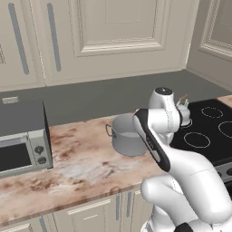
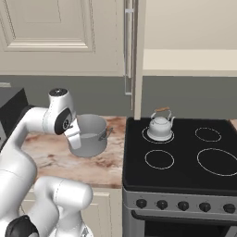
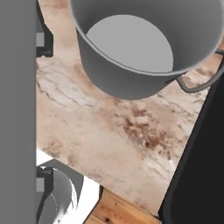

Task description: Pick the kettle from the cabinet and place it on a stove burner. Then pick the pot from the counter and place it on another stove burner. Finally, turn both burners on.

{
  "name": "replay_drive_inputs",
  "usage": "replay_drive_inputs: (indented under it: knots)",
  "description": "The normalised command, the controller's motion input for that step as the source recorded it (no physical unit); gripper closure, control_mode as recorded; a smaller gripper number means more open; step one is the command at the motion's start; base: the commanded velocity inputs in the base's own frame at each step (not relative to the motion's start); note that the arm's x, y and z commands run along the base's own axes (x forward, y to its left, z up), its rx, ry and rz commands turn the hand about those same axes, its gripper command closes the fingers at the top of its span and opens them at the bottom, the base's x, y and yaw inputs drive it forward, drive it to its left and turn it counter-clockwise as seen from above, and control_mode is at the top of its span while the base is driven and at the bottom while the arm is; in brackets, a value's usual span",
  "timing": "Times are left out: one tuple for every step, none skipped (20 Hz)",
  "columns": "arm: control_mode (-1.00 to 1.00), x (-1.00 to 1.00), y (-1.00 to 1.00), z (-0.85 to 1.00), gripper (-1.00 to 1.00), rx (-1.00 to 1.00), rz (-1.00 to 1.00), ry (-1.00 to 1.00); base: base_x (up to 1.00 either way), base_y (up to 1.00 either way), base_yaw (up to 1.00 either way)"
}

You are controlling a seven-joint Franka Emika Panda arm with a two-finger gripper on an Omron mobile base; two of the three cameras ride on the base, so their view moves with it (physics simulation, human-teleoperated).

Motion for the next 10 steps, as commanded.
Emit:
replay_drive_inputs:
  knots:
    - [-1.00,0.20,0.00,-0.15,-1.00,0.00,-0.02,0.00,0.00,0.00,0.00]
    - [-1.00,0.17,0.00,-0.12,-1.00,0.00,-0.02,0.00,0.00,0.00,0.00]
    - [-1.00,0.18,0.00,-0.15,-1.00,0.00,-0.02,0.00,0.00,0.00,0.00]
    - [-1.00,0.16,0.00,-0.14,-1.00,0.00,-0.02,0.00,0.00,0.00,0.00]
    - [-1.00,0.15,0.00,-0.16,-1.00,0.00,-0.02,0.00,0.00,0.00,0.00]
    - [-1.00,0.19,0.00,-0.14,-1.00,0.00,-0.02,0.00,0.00,0.00,0.00]
    - [-1.00,0.19,0.00,-0.14,-1.00,0.00,-0.02,0.00,0.00,0.00,0.00]
    - [-1.00,0.21,0.00,-0.16,-1.00,0.00,-0.02,0.00,0.00,0.00,0.00]
    - [-1.00,0.18,0.00,-0.15,-1.00,0.00,-0.02,0.00,0.00,0.00,0.00]
    - [-1.00,0.19,0.00,-0.13,-1.00,0.00,-0.02,0.00,0.00,0.00,0.00]
